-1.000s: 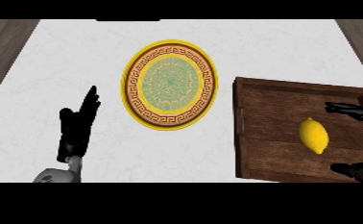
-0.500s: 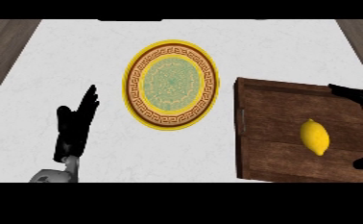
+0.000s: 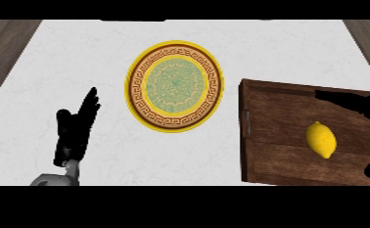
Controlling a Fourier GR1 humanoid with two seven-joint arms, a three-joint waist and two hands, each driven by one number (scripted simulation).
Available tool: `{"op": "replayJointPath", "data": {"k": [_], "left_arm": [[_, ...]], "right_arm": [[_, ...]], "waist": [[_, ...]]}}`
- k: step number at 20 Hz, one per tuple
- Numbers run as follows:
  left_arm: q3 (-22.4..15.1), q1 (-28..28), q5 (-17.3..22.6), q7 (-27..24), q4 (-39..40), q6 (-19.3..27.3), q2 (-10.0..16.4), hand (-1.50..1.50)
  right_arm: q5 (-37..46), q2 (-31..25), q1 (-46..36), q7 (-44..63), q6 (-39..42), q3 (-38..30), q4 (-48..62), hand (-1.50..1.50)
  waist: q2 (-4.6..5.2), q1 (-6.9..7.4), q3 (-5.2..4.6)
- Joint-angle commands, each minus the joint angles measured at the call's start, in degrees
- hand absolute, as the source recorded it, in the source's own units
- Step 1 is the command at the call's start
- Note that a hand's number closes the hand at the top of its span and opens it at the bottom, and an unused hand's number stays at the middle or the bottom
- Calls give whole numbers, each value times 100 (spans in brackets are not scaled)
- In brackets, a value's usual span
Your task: Pick the lemon from the tray and place it in the plate
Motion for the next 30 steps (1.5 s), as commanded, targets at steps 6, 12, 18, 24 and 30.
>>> {"op": "replayJointPath", "data": {"k": [6, 12, 18, 24, 30], "left_arm": [[324, -204, -169, 28, 282, -182, -110, 0], [342, 41, -175, 102, -65, -433, -167, 0], [394, -64, -448, 124, 118, -201, -456, 0], [592, -260, -448, -437, 796, -470, -516, 0], [439, 33, -628, 345, -315, -357, -582, 0]], "right_arm": [[964, 581, 39, 44, 371, -177, 75, -150], [1501, 991, -193, -163, 555, -219, 423, -150], [1902, 1075, 152, -469, 592, -457, 408, -150], [2213, 1569, -270, -192, 824, -528, 592, -150], [2850, 1494, -395, -1174, 305, -546, 1311, 150]], "waist": [[-5, -57, 3], [-4, -37, 4], [-6, -59, 4], [0, -59, 2], [-2, -23, 6]]}}
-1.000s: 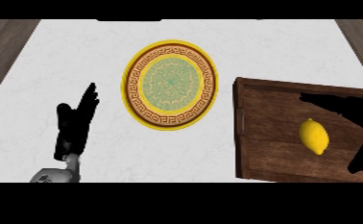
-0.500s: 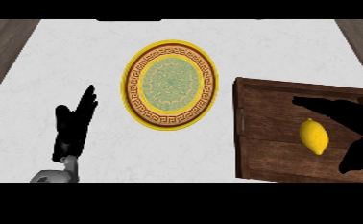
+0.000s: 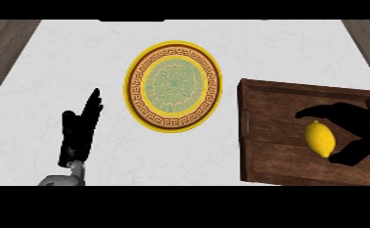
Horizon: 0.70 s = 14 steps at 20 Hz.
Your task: Pick the lemon from the tray and place it in the plate
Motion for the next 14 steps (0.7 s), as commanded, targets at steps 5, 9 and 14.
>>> {"op": "replayJointPath", "data": {"k": [5, 9, 14], "left_arm": [[-51, -63, -214, 143, -17, 17, -137, 0], [-38, -57, -296, 202, -155, 185, -275, 0], [104, -336, -48, 253, 91, -168, -53, 0]], "right_arm": [[609, 401, -163, -492, -795, 36, 335, 150], [641, 266, 15, -673, -1050, -305, 263, 150], [1135, 2789, -583, 1358, -1050, 1219, -913, 150]], "waist": [[3, 0, 1], [-2, -10, 1], [-25, 186, -21]]}}
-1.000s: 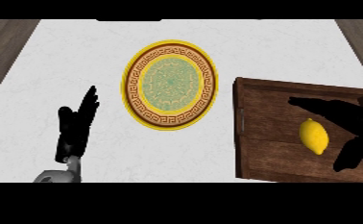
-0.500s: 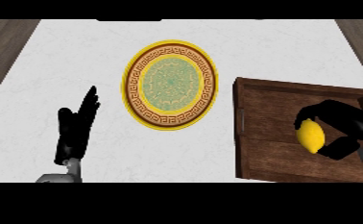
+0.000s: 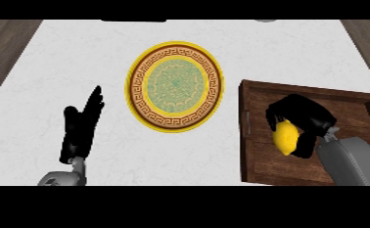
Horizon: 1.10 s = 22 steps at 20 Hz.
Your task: Pick the lemon from the tray and place it in the plate
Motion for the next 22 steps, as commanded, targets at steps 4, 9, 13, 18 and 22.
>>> {"op": "replayJointPath", "data": {"k": [4, 9, 13, 18, 22], "left_arm": [[-163, -189, -25, 11, 47, -147, -34, 0], [-141, -411, -52, 100, 185, -144, -29, 0], [-200, -137, -138, -95, 161, -64, -79, 0], [-171, -272, -101, 98, 84, -18, -145, 0], [-2, -391, -105, 47, 167, 11, -41, 0]], "right_arm": [[426, 2301, -694, 1977, -519, 1513, -532, 150], [52, 2347, -1284, 3556, -1758, 2479, -739, 150], [-393, 2361, -1841, 4640, -2746, 2829, -1136, 150], [-3, 2367, -2547, 6102, -3982, 3439, -926, 150], [-422, 2369, -3462, 7028, -4424, 3522, -179, 150]], "waist": [[34, 414, 39], [60, 348, 52], [36, 374, 50], [37, 198, 48], [55, 176, 47]]}}
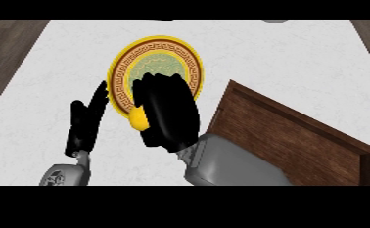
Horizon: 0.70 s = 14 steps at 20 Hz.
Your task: Pick the lemon from the tray and place it in the plate
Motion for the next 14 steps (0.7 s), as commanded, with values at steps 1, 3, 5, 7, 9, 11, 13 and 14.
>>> {"op": "replayJointPath", "data": {"k": [1, 3, 5, 7, 9, 11, 13, 14], "left_arm": [[96, 21, 124, 175, -221, -139, 119, 0], [71, 415, 70, -375, -101, -118, 63, 0], [29, 282, -2, 6, -279, -45, 47, 0], [177, 117, 112, 182, -280, -136, 149, 0], [9, 89, -75, 155, -241, 46, -46, 0], [212, 356, 97, -84, -272, -92, 83, 0], [-20, 425, -81, -29, -434, -6, -37, 0], [50, 166, -44, -197, 7, 17, -137, 0]], "right_arm": [[-550, 15, -1011, 1046, -602, 279, 544, 150], [-675, 16, -1435, 991, -502, -113, 1077, 150], [-860, 16, -1583, 933, -917, -5, 1512, 150], [-1142, 16, -1697, 1141, -1111, 422, 1796, 150], [-1300, 16, -1676, 457, -1284, 114, 2392, 150], [-1312, 16, -1531, 95, -1103, -219, 2539, 150], [-1528, 16, -1840, -310, -1377, -300, 3332, 150], [-1756, 16, -2113, -82, -1281, -123, 3446, 150]], "waist": [[7, -13, 2], [15, -37, -1], [14, -77, 3], [16, -72, 3], [27, -104, 4], [13, -169, 5], [34, -86, 5], [45, -69, 2]]}}
